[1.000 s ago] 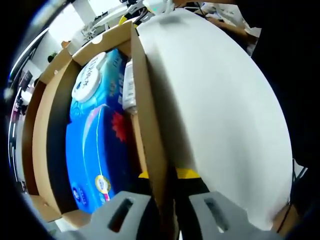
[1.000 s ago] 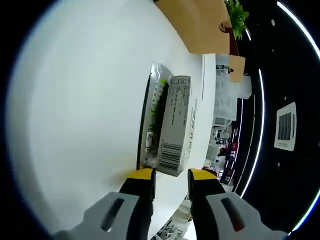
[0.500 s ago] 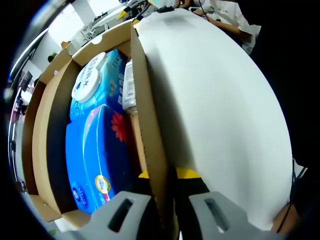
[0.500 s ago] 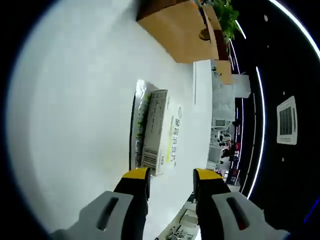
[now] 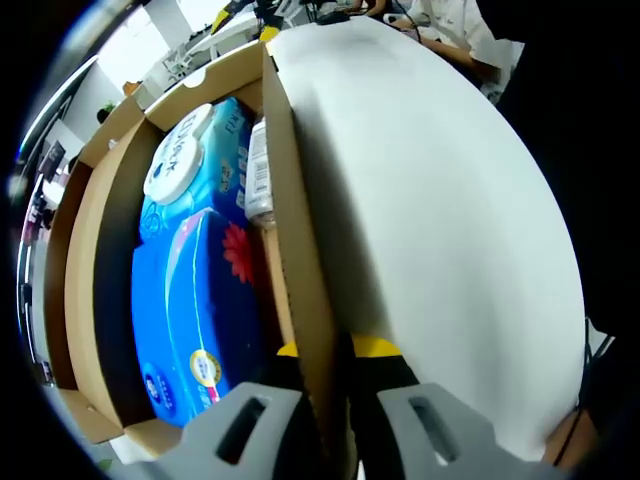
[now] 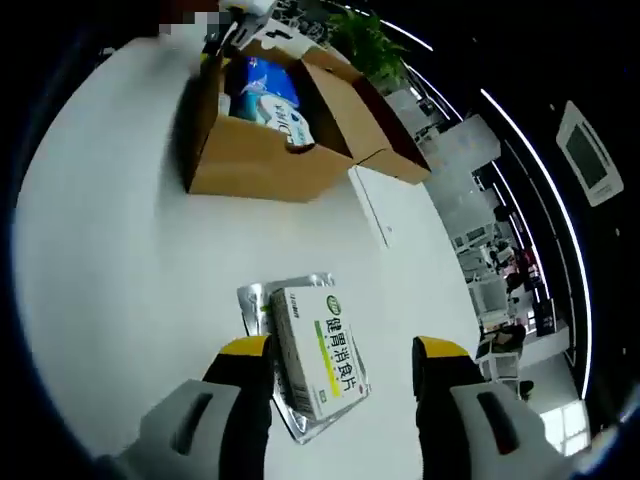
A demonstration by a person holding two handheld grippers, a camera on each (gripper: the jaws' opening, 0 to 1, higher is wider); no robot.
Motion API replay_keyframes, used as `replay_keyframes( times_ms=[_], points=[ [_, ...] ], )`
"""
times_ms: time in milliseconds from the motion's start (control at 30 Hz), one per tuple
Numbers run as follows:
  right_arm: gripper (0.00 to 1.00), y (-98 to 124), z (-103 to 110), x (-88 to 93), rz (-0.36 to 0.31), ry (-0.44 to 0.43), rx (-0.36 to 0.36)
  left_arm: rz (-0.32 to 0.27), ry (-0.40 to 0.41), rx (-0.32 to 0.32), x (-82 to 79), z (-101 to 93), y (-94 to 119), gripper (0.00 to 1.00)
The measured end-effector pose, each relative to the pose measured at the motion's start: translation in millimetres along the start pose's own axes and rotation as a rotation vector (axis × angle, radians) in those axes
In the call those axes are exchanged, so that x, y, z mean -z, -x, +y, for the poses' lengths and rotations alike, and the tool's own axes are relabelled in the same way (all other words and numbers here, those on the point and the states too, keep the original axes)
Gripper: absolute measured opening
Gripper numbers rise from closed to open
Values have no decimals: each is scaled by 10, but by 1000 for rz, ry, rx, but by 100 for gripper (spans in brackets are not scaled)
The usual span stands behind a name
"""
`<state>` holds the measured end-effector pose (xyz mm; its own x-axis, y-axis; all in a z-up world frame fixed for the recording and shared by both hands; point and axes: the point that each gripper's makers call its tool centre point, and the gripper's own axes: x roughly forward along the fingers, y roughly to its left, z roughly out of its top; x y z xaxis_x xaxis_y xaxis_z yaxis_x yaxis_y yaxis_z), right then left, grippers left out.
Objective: Operate the shoe box by opening the lid, removing the specified soft item, and placing it in the target area until the item is outside and the box remains undamaged.
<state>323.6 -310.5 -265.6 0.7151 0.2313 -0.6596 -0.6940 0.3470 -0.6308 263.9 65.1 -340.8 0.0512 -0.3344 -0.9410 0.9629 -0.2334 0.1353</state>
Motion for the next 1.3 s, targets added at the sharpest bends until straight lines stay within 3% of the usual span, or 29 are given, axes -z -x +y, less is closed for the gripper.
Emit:
replay_keyframes(
  times_ms=[100,200,467,667,967,1133,1300],
  points=[
    [60,-110,99,-46,2,-54,-144,2,-8,-1,-4,-14,1,5],
    [67,-207,156,-51,33,-75,-235,4,-11,-5,-10,-28,1,5],
    [69,-365,36,56,120,-37,-326,7,-14,-7,-46,-82,3,5],
    [70,-461,127,135,163,-19,-412,7,-12,-6,-71,-118,5,5],
    [63,-609,167,256,213,9,-477,5,-12,-4,-63,-93,4,5],
    [61,-611,230,316,248,26,-515,6,-12,-4,-48,-54,3,5],
    [53,-604,255,349,260,33,-540,5,-11,-3,-34,-19,3,5]
  ],
)
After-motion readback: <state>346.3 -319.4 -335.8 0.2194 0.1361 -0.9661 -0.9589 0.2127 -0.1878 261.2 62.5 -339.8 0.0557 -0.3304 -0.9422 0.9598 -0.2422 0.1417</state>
